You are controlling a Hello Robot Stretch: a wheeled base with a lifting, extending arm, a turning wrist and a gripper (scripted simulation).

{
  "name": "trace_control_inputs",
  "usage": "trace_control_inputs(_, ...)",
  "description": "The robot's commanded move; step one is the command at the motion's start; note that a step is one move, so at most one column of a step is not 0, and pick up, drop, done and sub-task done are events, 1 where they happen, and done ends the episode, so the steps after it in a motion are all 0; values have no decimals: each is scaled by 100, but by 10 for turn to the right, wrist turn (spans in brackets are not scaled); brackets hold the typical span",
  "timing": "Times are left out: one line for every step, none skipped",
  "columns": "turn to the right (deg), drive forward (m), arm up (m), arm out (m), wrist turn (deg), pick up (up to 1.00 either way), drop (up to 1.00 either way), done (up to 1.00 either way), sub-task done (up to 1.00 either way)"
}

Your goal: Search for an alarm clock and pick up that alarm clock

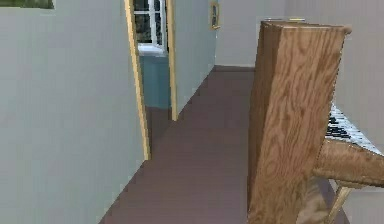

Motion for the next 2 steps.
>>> trace_control_inputs(0, 100, 0, 0, 0, 0, 0, 0, 0)
trace_control_inputs(0, 95, 0, 0, 0, 0, 0, 0, 0)
